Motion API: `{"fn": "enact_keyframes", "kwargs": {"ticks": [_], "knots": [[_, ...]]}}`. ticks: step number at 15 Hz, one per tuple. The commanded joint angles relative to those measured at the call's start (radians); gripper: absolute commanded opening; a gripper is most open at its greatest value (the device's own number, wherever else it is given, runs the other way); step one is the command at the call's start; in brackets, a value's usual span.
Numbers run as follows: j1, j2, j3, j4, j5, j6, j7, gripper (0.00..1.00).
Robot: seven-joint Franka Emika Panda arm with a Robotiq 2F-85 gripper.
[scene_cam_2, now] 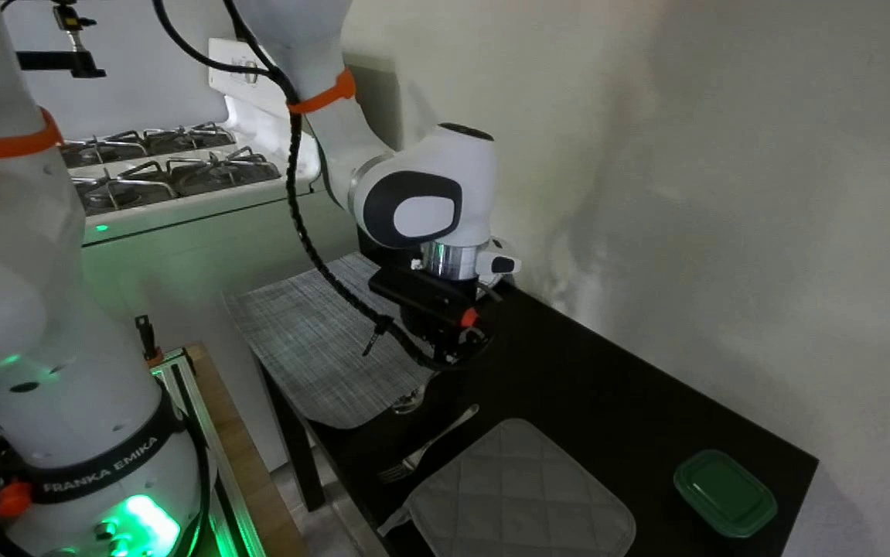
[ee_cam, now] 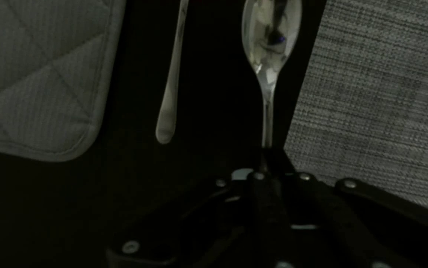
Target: Put the spoon inside the mug
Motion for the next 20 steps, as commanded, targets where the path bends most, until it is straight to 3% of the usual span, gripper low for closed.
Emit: {"fn": "enact_keyframes", "kwargs": {"ticks": [1, 7, 11, 12, 14, 20], "knots": [[-0.006, -0.173, 0.018, -0.070, 0.094, -0.010, -0.097, 0.02], [0.134, -0.363, -0.032, -0.121, 0.391, -0.009, -0.359, 0.02], [0.254, -0.403, -0.097, -0.069, 0.533, -0.010, -0.509, 0.02], [0.280, -0.455, -0.106, -0.117, 0.565, 0.005, -0.540, 0.02], [0.318, -0.424, -0.114, -0.069, 0.674, 0.006, -0.641, 0.02], [0.420, -0.403, -0.127, -0.069, 0.930, 0.049, -0.880, 0.02]]}}
